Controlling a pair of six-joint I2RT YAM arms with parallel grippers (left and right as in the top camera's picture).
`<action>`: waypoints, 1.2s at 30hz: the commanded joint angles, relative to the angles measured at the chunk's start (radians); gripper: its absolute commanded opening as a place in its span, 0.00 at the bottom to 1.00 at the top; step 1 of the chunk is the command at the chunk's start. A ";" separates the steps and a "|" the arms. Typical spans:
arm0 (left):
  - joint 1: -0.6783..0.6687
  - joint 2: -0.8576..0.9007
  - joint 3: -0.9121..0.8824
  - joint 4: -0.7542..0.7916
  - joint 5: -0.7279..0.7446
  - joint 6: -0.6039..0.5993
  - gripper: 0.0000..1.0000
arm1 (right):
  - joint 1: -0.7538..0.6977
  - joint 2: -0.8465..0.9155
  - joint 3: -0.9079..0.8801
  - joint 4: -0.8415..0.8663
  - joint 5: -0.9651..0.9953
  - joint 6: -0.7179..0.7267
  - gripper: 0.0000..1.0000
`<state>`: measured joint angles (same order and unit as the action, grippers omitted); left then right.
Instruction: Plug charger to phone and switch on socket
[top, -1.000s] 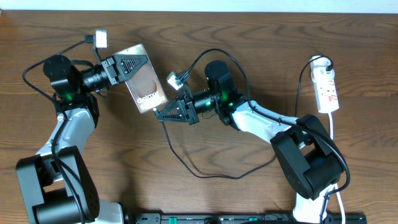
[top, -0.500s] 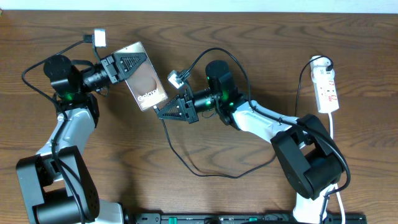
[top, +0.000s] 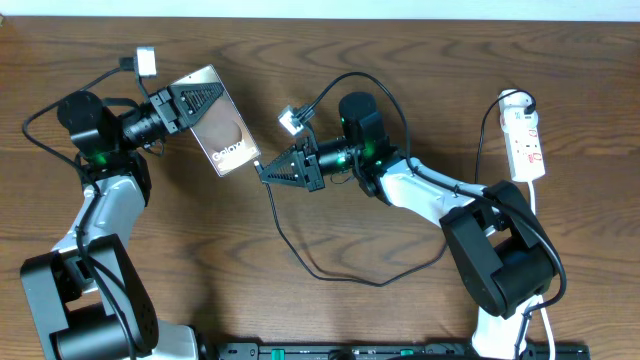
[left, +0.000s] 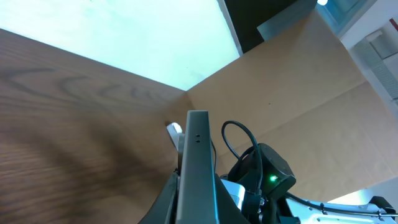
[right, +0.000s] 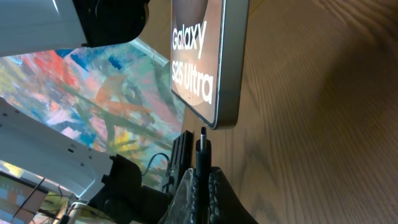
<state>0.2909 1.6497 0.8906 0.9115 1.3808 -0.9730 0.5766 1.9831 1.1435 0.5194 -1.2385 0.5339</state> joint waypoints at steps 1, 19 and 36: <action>-0.002 -0.004 -0.006 0.006 0.003 -0.027 0.07 | 0.018 -0.008 0.014 0.001 0.001 0.002 0.01; -0.003 -0.004 -0.006 0.006 0.051 -0.016 0.07 | 0.027 -0.008 0.014 0.005 0.003 0.005 0.01; -0.036 -0.004 -0.006 0.006 0.040 -0.003 0.07 | 0.027 -0.008 0.014 0.013 0.002 0.012 0.01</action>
<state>0.2600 1.6497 0.8906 0.9123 1.4067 -0.9901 0.5987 1.9831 1.1435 0.5213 -1.2411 0.5404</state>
